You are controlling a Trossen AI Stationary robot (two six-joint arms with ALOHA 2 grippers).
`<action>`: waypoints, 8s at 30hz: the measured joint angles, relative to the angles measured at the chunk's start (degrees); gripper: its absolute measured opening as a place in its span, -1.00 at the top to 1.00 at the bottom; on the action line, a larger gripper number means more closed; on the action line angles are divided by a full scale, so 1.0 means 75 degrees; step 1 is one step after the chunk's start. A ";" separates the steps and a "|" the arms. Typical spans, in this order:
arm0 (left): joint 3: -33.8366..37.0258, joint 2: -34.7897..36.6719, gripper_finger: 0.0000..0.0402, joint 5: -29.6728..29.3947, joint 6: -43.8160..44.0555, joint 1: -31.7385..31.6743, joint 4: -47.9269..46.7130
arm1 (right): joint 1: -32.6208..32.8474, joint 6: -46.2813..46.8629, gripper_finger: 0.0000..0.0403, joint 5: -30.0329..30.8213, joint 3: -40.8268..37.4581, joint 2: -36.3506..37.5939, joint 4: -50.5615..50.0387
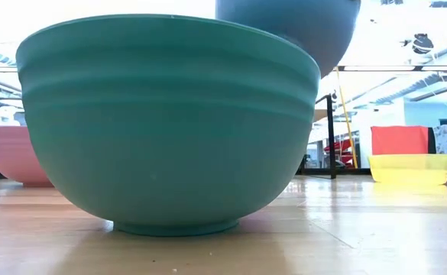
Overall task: Place and stack bowls onto a shelf
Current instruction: Put the blue bowl on the shelf, then put the yellow bowl on the shelf
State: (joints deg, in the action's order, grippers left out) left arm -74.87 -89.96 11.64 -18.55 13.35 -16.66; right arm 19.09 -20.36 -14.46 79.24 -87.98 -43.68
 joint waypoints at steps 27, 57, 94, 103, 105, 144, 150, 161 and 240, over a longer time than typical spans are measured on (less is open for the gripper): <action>-0.0047 -0.0663 0.76 0.1549 -0.1921 -0.0112 -0.0300 | -0.0057 -0.1446 0.98 -0.0263 0.0000 0.0005 0.0233; -0.0053 -0.0640 0.95 0.0663 -0.2168 -0.0254 -0.0416 | -0.0119 0.1859 -0.10 0.1749 -0.0003 0.0895 0.2963; -0.3320 -0.0581 0.96 -0.1568 -0.1419 -0.2944 -0.5025 | 0.0921 0.4007 -0.05 0.4776 -0.6337 0.3263 0.8792; -0.3317 -0.0584 0.92 -0.1578 -0.0311 -0.4285 -0.5329 | 0.1199 0.4027 -0.05 0.5363 -0.6575 0.2520 0.9505; -0.3317 -0.0584 0.94 -0.1577 -0.0299 -0.4511 -0.5378 | 0.1266 0.4027 -0.05 0.5363 -0.6575 0.2297 0.9746; -0.1171 -0.0616 0.92 -0.3344 0.1360 -0.4602 -0.3146 | 0.1507 0.3622 -0.05 0.5759 -0.6572 0.1270 1.1185; -0.1166 -0.0616 0.92 -0.2895 0.1561 -0.4611 -0.3031 | 0.1504 0.3535 -0.05 0.5759 -0.6572 0.1270 1.1333; -0.1166 -0.0616 0.82 -0.2762 0.1737 -0.4611 -0.3060 | 0.1504 0.3535 -0.05 0.5745 -0.6572 0.1270 1.1339; 0.2729 0.1155 0.00 -0.4041 0.2730 0.0885 0.1058 | 0.0330 0.7595 -0.05 0.4688 -0.5036 0.4005 -0.1949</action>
State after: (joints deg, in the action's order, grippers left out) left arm -54.40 -81.30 -18.66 1.92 19.99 -8.72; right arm 21.57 36.60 20.69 41.47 -57.94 -58.30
